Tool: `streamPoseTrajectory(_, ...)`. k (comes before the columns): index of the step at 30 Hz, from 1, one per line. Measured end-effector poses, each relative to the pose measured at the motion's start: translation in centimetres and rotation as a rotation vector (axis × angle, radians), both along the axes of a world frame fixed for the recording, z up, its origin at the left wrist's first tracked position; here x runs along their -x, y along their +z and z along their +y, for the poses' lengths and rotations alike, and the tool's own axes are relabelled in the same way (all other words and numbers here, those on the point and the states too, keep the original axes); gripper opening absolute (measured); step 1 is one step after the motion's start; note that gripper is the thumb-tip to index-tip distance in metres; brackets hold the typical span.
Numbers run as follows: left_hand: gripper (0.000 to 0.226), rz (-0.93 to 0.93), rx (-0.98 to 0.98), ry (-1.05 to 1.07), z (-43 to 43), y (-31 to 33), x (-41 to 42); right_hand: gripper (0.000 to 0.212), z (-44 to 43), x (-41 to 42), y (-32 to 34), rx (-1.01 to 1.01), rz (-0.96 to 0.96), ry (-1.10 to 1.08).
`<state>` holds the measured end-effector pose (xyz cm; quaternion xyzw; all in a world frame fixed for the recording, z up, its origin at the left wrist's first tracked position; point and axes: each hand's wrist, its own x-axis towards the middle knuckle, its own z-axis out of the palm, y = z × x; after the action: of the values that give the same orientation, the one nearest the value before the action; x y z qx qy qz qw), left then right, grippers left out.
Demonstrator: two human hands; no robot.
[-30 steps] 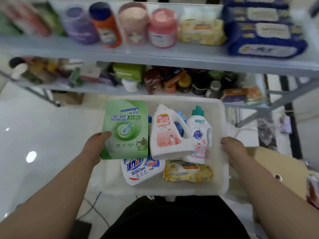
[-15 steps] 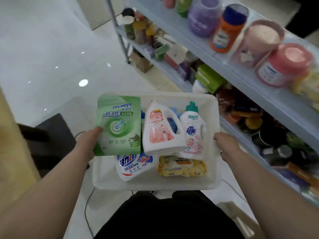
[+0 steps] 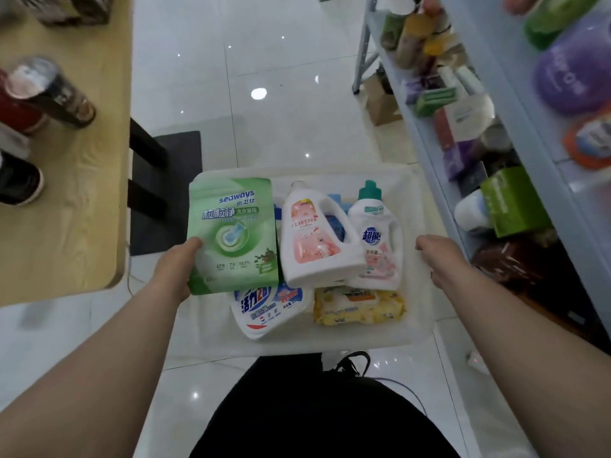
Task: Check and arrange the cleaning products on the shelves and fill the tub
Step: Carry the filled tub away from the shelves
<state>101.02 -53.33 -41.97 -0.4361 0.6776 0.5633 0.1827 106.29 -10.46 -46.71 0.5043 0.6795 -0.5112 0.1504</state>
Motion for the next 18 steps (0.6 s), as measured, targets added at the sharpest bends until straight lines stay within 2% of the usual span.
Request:
streamPoseTrajectory(4,0.007,-0.062,-0.006,0.05,-1.2,-3.2,2.1,0.023,-0.4,3.9,-1.9,-0.032,-0.063,0.079)
streamPoseTrajectory(8,0.008,-0.118,-0.023,0.028,-1.8,-7.7,5.1,0.011,-0.5,7.0,-4.8,-0.058,-0.11,0.108)
streamPoseTrajectory(9,0.008,-0.127,-0.025,0.017,-1.7,-9.1,5.9,0.021,-0.2,7.7,-6.0,-0.066,-0.116,0.115)
streamPoseTrajectory(12,0.011,-0.144,-0.025,0.003,-1.1,-13.0,8.3,0.072,1.0,9.5,-10.3,-0.068,-0.139,0.122)
streamPoseTrajectory(14,0.011,-0.169,-0.023,0.009,-0.3,-15.6,9.7,0.083,2.5,10.4,-14.1,-0.054,-0.153,0.133)
streamPoseTrajectory(18,0.009,-0.204,-0.01,0.02,1.1,-21.5,11.6,0.085,3.2,13.3,-18.9,-0.077,-0.149,0.138)
